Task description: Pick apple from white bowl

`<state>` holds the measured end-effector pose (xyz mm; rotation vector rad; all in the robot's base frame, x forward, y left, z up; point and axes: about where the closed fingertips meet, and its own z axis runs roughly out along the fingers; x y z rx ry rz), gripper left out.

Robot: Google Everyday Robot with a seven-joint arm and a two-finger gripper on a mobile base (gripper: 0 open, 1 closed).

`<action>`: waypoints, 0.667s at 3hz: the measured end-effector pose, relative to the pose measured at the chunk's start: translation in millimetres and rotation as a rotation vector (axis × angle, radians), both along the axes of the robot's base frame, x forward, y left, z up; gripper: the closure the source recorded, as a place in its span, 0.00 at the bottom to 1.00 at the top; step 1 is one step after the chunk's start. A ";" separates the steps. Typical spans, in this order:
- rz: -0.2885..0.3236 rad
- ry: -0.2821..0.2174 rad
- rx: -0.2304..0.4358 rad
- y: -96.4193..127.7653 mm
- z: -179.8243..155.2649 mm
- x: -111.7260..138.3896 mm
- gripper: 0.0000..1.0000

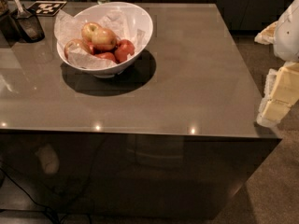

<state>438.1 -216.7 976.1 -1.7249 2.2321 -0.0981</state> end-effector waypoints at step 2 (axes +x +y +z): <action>0.021 0.062 -0.033 46.4 5.9 55.8 0.00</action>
Offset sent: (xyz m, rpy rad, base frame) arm 0.0533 0.0402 0.0138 -0.0222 0.0960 0.0041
